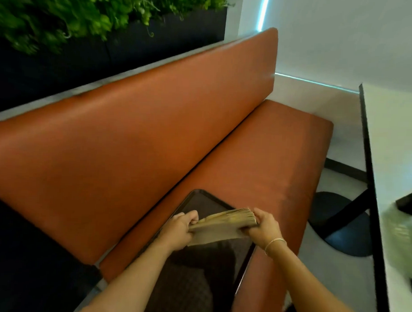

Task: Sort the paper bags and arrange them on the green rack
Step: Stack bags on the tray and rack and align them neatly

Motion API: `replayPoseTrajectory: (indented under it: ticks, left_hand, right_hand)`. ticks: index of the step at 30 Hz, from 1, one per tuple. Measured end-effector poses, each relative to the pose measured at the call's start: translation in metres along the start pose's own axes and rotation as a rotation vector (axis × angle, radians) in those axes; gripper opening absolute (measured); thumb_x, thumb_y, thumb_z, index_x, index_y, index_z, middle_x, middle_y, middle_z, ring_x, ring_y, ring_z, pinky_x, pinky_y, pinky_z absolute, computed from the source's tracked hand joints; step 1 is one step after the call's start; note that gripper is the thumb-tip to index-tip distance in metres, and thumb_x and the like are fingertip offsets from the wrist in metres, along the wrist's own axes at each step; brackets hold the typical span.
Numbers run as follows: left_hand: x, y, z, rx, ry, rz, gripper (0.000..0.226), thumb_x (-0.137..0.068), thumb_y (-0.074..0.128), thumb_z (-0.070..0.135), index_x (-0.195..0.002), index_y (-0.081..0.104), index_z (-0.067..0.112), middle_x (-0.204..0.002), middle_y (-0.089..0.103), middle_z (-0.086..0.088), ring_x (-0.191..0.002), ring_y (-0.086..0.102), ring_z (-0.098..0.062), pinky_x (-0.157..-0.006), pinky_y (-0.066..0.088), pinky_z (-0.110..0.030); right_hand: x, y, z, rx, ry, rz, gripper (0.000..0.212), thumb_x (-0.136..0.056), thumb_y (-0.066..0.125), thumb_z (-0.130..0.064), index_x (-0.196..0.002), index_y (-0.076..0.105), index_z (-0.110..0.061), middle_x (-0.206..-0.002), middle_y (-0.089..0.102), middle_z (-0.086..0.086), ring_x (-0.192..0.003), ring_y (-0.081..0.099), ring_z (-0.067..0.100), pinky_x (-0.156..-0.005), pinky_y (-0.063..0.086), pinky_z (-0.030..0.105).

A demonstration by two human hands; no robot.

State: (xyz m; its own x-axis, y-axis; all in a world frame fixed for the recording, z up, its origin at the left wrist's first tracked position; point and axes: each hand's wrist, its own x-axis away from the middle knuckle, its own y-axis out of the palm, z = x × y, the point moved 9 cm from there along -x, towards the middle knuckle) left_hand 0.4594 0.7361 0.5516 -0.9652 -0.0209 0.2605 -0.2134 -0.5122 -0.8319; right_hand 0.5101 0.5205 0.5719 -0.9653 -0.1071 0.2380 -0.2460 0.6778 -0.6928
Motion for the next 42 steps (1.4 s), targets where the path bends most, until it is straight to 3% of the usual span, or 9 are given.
replayPoseTrajectory:
  ticks: [3,10,15,20,24,27,30,34,42]
  left_hand:
    - [0.025,-0.026,0.040,0.023,0.023,0.028,0.034,-0.076,0.053,0.005,-0.069,0.030,0.029,-0.085,0.052,0.000,-0.080,0.052,-0.021,-0.059,0.034,-0.030]
    - [0.095,-0.053,0.149,0.237,0.052,0.100,0.037,-0.072,0.064,-0.003,-0.091,0.046,0.024,-0.089,0.054,0.004,-0.081,0.055,-0.013,-0.060,0.047,-0.026]
    - [0.142,-0.051,0.230,0.345,0.114,0.123,0.025,-0.064,0.083,0.018,-0.068,0.059,0.026,-0.073,0.061,0.007,-0.072,0.055,-0.009,-0.061,0.044,-0.023]
    - [0.172,-0.012,0.307,0.655,0.155,0.049,0.025,-0.065,0.085,0.019,-0.076,0.062,0.015,-0.078,0.065,0.000,-0.074,0.059,-0.011,-0.063,0.046,-0.022]
    - [0.178,0.045,0.354,0.796,0.074,-0.030,0.037,-0.073,0.079,0.018,-0.101,0.055,0.022,-0.106,0.062,-0.010,-0.091,0.059,-0.019,-0.060,0.045,-0.024]
    - [0.186,0.098,0.383,0.772,-0.020,-0.255,0.062,-0.075,0.078,0.018,-0.126,0.044,0.018,-0.124,0.057,-0.012,-0.109,0.059,-0.028,-0.076,0.054,-0.037]
    - [0.194,0.138,0.404,0.597,-0.021,-0.345,0.059,-0.074,0.078,0.009,-0.122,0.044,0.014,-0.114,0.062,-0.006,-0.101,0.062,-0.023,-0.089,0.050,-0.038]
    - [0.190,0.160,0.419,0.432,-0.001,-0.238,0.071,-0.064,0.083,0.009,-0.126,0.048,0.009,-0.117,0.063,-0.005,-0.106,0.060,-0.022,-0.096,0.049,-0.038]
    - [0.183,0.163,0.429,0.277,-0.013,-0.085,0.068,-0.069,0.081,0.008,-0.127,0.045,0.007,-0.125,0.057,-0.009,-0.114,0.055,-0.024,-0.092,0.046,-0.030]
  right_hand:
    - [0.032,-0.037,-0.012,-0.053,-0.041,-0.048,0.018,-0.073,0.071,-0.008,-0.086,0.061,-0.014,-0.084,0.067,-0.002,-0.086,0.061,0.017,-0.078,0.052,0.032]
    - [0.134,-0.138,-0.003,-0.192,-0.133,-0.045,0.029,-0.080,0.069,-0.007,-0.101,0.060,-0.026,-0.099,0.065,-0.006,-0.097,0.058,0.011,-0.082,0.046,0.021]
    - [0.204,-0.212,0.043,-0.240,-0.088,-0.009,0.031,-0.084,0.068,-0.014,-0.109,0.052,-0.024,-0.094,0.057,-0.009,-0.093,0.052,0.010,-0.085,0.042,0.021]
    - [0.262,-0.267,0.126,-0.446,0.104,0.037,0.041,-0.082,0.069,-0.016,-0.118,0.050,-0.019,-0.097,0.059,-0.004,-0.092,0.056,0.015,-0.083,0.048,0.031]
    - [0.302,-0.301,0.197,-0.568,0.260,0.110,0.040,-0.081,0.069,-0.010,-0.118,0.055,-0.007,-0.104,0.065,0.011,-0.093,0.062,0.025,-0.084,0.051,0.037]
    - [0.328,-0.312,0.243,-0.640,0.380,0.111,0.040,-0.081,0.069,-0.009,-0.119,0.055,-0.005,-0.104,0.065,0.013,-0.095,0.061,0.029,-0.087,0.050,0.040]
    - [0.345,-0.318,0.281,-0.677,0.470,0.150,0.042,-0.083,0.069,-0.012,-0.121,0.055,-0.003,-0.100,0.064,0.011,-0.094,0.059,0.028,-0.088,0.049,0.040]
    - [0.354,-0.327,0.304,-0.494,0.538,0.273,0.041,-0.085,0.067,-0.023,-0.121,0.056,-0.005,-0.101,0.063,0.010,-0.083,0.059,0.021,-0.075,0.049,0.033]
    - [0.339,-0.333,0.297,0.055,0.562,0.395,0.038,-0.088,0.053,-0.036,-0.116,0.055,-0.010,-0.113,0.062,0.011,-0.104,0.057,0.029,-0.087,0.049,0.036]
